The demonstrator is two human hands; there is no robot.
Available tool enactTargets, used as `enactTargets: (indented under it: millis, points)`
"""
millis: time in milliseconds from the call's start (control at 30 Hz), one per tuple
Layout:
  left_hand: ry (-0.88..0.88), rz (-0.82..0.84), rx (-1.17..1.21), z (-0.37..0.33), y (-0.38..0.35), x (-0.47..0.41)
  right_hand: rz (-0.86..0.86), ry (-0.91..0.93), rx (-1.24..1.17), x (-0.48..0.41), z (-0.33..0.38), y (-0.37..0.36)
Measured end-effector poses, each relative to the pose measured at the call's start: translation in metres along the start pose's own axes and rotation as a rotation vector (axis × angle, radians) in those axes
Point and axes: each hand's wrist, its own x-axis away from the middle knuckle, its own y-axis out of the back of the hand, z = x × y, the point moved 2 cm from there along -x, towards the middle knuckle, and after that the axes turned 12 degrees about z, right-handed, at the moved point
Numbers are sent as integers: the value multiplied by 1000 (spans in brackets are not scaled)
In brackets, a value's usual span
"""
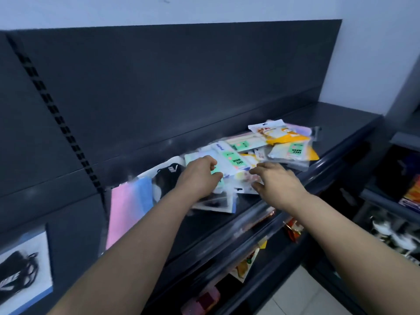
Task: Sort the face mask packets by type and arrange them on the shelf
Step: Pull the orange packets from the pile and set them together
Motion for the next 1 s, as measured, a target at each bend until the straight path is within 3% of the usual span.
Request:
enactTargets:
  millis: [467, 733, 1000]
  points:
    - [-47, 85, 174, -79, -33, -182, -32, -257, -35, -94, -130, 26]
    - [45, 26, 183, -105, -50, -238, -27, -163, -89, -156, -184, 36]
    - [254, -41, 323, -128, -75, -281, 42, -30, -149, -224, -242, 41]
